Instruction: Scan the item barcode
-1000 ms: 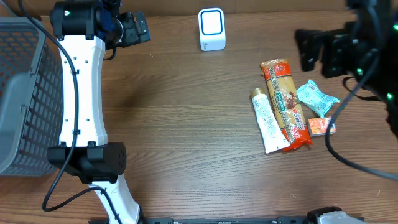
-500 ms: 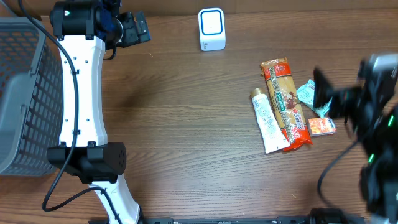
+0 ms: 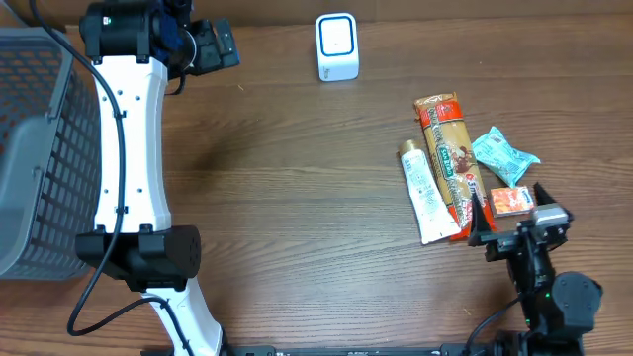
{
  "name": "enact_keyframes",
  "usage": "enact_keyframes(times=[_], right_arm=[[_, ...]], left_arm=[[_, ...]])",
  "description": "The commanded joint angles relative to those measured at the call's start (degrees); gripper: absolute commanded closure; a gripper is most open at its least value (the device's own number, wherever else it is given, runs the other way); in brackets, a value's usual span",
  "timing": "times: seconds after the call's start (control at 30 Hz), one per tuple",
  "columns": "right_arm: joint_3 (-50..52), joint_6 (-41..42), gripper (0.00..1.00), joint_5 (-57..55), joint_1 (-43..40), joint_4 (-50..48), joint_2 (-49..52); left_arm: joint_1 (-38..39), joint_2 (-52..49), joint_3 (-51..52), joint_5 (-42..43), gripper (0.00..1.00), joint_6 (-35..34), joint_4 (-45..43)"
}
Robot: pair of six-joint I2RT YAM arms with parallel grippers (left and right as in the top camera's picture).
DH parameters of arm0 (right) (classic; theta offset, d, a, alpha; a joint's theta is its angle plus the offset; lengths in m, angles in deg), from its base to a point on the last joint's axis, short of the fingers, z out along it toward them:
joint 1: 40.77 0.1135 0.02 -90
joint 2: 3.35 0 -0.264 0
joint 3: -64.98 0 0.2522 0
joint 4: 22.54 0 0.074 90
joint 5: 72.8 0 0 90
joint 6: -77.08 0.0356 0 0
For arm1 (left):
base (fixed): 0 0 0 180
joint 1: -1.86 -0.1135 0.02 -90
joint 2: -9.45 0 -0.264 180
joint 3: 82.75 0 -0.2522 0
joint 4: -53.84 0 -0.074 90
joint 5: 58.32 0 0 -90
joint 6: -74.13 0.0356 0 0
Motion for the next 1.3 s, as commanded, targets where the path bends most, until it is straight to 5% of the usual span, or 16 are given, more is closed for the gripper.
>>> enact_keyframes(times=[0.0,1.27], right_arm=[[4.2,0.2,0.00,1.0,0.0,-0.8,-3.0],[8.0,1.0,0.00,3.3,1.1,-2.7,-8.7]], left_arm=[[0.1,-0.1,-0.2,-0.3,0.00,0.6,-0.1],[0.2,-0.1,-0.2,-0.6,0.00,0.8,0.1]])
